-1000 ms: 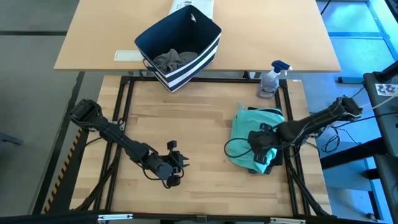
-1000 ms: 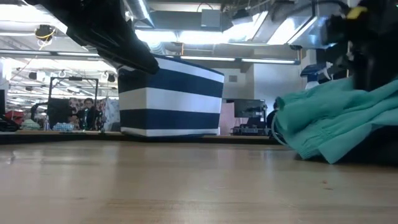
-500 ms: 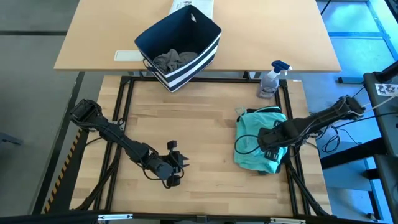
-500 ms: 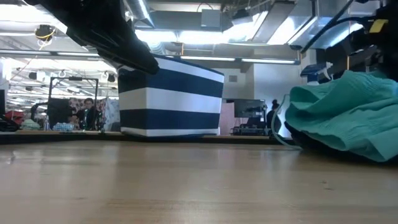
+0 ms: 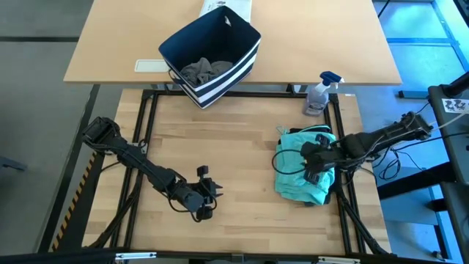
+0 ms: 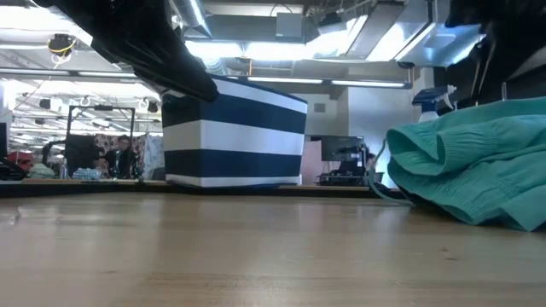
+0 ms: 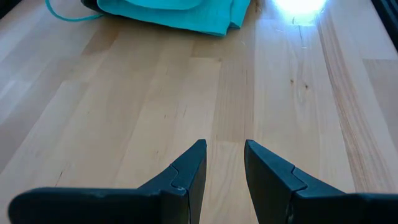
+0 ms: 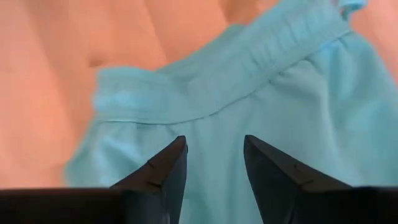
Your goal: Fold Laundry from Bin
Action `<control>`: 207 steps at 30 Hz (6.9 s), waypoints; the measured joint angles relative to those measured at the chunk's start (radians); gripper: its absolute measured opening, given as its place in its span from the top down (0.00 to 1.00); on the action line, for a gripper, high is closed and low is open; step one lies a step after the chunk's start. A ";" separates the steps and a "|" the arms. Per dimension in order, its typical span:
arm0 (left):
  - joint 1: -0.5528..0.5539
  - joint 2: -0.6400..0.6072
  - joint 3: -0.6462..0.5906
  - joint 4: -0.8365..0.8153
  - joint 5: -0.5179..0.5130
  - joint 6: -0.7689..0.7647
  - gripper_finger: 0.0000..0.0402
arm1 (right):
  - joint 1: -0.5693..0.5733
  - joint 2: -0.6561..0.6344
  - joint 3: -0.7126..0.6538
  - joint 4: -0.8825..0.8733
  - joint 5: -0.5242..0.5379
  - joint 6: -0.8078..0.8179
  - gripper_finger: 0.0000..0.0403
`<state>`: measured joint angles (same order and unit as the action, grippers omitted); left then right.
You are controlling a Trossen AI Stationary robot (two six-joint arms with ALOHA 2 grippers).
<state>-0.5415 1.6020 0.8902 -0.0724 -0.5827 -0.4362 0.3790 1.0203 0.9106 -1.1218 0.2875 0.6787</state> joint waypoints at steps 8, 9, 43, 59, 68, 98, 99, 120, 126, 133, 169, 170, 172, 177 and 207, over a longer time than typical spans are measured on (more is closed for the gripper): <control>0.000 0.000 0.000 0.005 0.000 0.001 0.74 | 0.000 0.067 -0.132 0.178 0.002 -0.024 0.61; 0.001 0.000 0.000 0.006 0.000 0.001 0.74 | 0.000 0.074 -0.151 0.215 -0.009 -0.030 0.61; 0.083 0.000 0.000 0.171 0.054 0.132 0.74 | 0.377 -0.043 -0.083 -0.191 0.093 0.653 0.61; 0.464 0.000 0.000 0.375 0.417 0.380 0.74 | 0.616 0.012 -0.083 -0.434 0.222 1.076 0.75; 0.483 0.000 0.000 0.369 0.444 0.422 0.74 | 0.616 0.070 -0.083 -0.140 0.093 0.941 0.99; 0.414 0.000 0.000 0.350 0.443 0.423 0.74 | 0.483 0.114 0.052 -0.449 0.348 1.002 0.98; 0.414 0.000 0.000 0.350 0.443 0.423 0.74 | 0.452 0.108 0.034 -0.452 0.340 0.993 0.99; 0.415 0.000 0.000 0.342 0.443 0.431 0.74 | -0.162 0.101 -0.372 -0.073 0.374 0.782 0.98; 0.413 0.000 0.000 0.342 0.443 0.430 0.74 | -0.177 0.088 -0.351 0.046 0.402 0.670 0.98; 0.402 0.000 0.000 0.342 0.437 0.430 0.74 | -0.176 0.010 -0.208 -0.100 0.504 0.673 0.98; 1.129 -0.333 0.000 0.093 0.482 0.732 0.59 | -0.310 0.202 -0.087 1.151 0.182 -0.664 0.87; 1.150 -0.333 0.000 0.098 0.496 0.734 0.57 | -0.310 0.222 -0.088 1.170 0.183 -0.683 0.83; 1.197 -0.333 0.000 0.109 0.518 0.735 0.52 | -0.310 0.259 -0.088 1.231 0.201 -0.710 0.75; 1.271 -0.334 0.019 0.121 0.595 0.759 0.46 | -0.319 0.294 -0.088 1.308 0.254 -0.767 0.56; 1.152 -0.164 0.305 -0.249 0.270 0.861 0.62 | -0.432 0.262 -0.083 1.191 0.132 -0.739 0.45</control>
<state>0.6105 1.4381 1.1952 -0.3212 -0.3124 0.4248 -0.0528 1.2825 0.8273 0.0696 0.4195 -0.0605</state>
